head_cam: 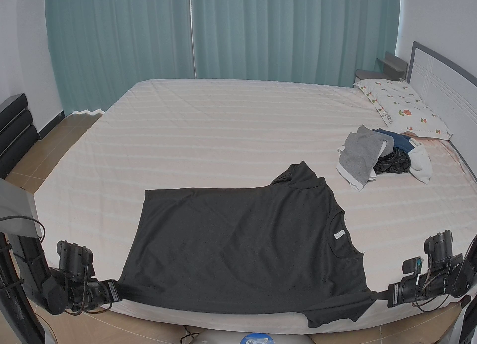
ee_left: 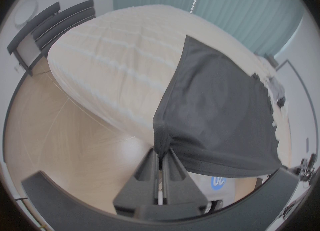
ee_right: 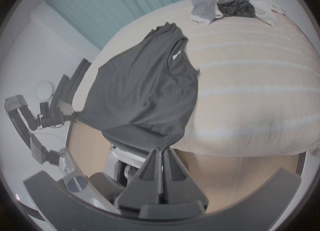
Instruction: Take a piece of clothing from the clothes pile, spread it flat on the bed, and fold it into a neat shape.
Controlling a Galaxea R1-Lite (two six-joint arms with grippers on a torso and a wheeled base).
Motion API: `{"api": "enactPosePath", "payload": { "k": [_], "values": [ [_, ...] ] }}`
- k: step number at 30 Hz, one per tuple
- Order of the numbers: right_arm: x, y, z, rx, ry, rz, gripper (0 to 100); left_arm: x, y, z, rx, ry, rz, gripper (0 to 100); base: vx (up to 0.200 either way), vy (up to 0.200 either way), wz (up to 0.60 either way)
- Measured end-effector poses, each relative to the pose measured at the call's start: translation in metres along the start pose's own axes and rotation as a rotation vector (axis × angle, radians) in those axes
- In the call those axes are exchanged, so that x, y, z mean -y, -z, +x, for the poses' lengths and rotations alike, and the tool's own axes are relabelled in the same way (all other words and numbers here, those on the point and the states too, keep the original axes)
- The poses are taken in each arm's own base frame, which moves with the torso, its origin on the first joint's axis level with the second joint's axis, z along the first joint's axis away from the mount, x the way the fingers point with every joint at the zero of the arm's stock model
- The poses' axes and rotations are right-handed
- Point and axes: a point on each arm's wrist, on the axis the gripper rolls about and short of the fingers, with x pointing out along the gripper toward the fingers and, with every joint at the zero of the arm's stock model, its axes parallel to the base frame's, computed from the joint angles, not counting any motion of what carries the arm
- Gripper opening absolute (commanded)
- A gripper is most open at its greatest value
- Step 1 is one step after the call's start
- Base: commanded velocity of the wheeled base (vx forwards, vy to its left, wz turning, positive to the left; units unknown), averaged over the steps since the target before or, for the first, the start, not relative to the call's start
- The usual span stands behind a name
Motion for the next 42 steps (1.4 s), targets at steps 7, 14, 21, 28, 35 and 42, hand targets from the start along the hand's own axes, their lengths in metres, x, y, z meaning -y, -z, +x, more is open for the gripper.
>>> {"api": "enactPosePath", "payload": {
  "k": [7,14,21,28,35,42],
  "values": [
    [-0.003,-0.027,0.0,0.132,-0.023,0.069,0,0.009,-0.024,-0.004,0.117,0.054,-0.102,0,0.0,0.0,0.0],
    [-0.003,-0.05,0.002,0.205,-0.028,0.065,0,0.016,-0.042,-0.004,0.175,0.114,-0.197,0,0.0,0.0,0.0],
    [-0.002,-0.066,0.01,0.233,-0.031,0.052,0,0.021,-0.054,-0.002,0.194,0.171,-0.298,0,0.0,0.0,0.0],
    [0.002,-0.077,0.017,0.255,-0.037,0.091,0,0.023,-0.057,-0.005,0.199,0.18,-0.32,0,0.0,0.0,0.0],
    [-0.001,-0.082,0.009,0.292,-0.052,0.121,0,0.022,-0.051,-0.018,0.068,0.184,-0.323,0,0.0,0.0,0.0],
    [-0.004,-0.073,-0.001,0.296,-0.053,0.124,0,0.023,-0.066,-0.027,0.008,0.187,-0.367,0,0.0,0.0,0.0]
  ]
}}
